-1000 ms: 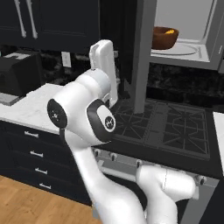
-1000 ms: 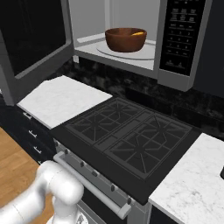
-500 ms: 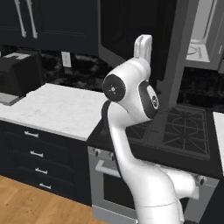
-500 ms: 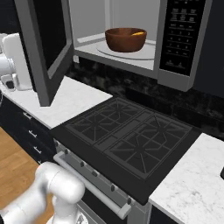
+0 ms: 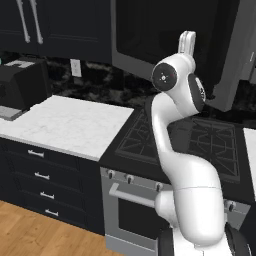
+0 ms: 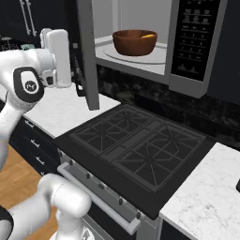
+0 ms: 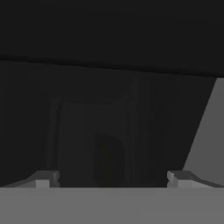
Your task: Pick the corn from the sink and place it in the bowl. Then pick the bowl and place it in the microwave. Then close the microwave door and press the start button.
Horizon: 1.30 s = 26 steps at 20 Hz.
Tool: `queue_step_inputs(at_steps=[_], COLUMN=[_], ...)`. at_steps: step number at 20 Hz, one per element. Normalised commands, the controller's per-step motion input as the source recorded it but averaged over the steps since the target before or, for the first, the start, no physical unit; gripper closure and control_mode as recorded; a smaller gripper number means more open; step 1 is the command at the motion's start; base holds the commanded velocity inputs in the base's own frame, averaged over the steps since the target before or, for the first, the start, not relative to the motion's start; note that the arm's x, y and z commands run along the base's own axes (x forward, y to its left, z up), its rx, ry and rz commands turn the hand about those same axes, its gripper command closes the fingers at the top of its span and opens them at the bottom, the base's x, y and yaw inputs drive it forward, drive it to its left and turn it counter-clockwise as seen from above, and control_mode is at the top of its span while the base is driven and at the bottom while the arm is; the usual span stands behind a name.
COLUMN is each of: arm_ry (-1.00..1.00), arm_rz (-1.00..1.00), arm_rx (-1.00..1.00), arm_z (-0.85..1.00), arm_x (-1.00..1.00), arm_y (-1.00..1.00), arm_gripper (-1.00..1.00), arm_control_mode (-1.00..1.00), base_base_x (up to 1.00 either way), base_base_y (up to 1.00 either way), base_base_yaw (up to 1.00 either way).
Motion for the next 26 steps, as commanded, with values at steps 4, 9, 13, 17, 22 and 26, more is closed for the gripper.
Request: queue_step_inputs(at_steps=[4, 9, 13, 17, 22, 26], arm_ry=[0.0, 0.0, 0.0, -0.08, -0.08, -0.12], arm_rz=[-0.17, -0.12, -0.04, 0.0, 0.0, 0.0], arm_rx=[0.0, 0.0, 0.01, 0.03, 0.02, 0.0], arm_z=[0.0, -0.06, -0.11, -0.22, -0.26, -0.38], arm_x=[0.8, 0.9, 0.76, 0.56, 0.57, 0.69], arm_y=[-0.19, -0.41, -0.56, -0.56, -0.53, -0.34], arm_gripper=[-1.0, -1.0, -1.0, -1.0, -1.0, -1.0], arm_control_mode=[-1.0, -1.0, -1.0, -1.0, -1.0, -1.0], base_base_x=[0.0, 0.0, 0.0, 0.0, 0.0, 0.0], base_base_y=[0.0, 0.0, 0.0, 0.0, 0.0, 0.0], base_base_yaw=[0.0, 0.0, 0.0, 0.0, 0.0, 0.0])
